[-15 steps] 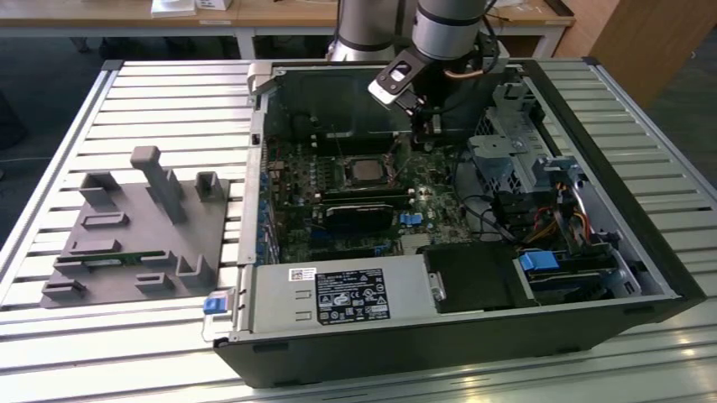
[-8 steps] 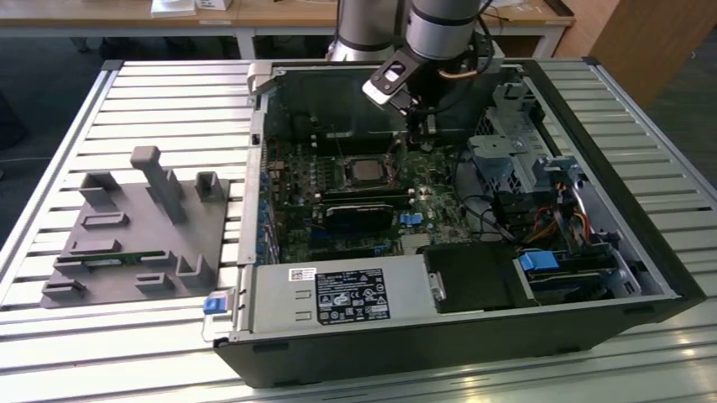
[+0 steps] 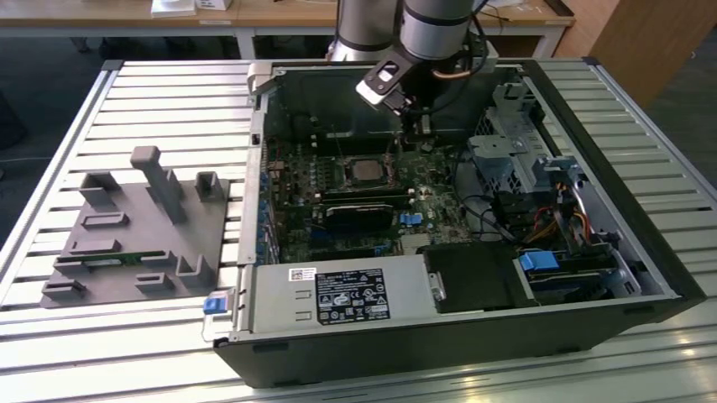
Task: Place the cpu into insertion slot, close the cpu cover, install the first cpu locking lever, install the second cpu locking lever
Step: 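Close the cpu cover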
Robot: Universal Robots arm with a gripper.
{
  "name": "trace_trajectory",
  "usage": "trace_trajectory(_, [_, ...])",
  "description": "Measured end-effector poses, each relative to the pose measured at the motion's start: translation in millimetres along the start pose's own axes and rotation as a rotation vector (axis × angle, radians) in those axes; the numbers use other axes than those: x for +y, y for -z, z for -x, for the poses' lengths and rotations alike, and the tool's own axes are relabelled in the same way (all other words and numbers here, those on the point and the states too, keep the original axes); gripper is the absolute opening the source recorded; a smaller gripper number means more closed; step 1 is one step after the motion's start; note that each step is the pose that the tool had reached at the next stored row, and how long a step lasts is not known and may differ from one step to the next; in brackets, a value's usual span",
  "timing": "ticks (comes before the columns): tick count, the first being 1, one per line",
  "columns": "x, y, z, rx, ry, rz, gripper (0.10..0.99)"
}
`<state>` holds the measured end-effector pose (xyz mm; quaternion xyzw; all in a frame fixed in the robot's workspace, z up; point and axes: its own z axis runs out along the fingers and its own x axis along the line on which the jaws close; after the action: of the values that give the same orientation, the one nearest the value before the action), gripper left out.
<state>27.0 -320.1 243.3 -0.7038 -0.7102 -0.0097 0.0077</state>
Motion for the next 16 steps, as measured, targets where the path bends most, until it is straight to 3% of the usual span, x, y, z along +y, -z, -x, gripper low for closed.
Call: trace_trajectory(16, [-14.4,-2.4,-0.1,0.0000,0.000,0.000,0.106])
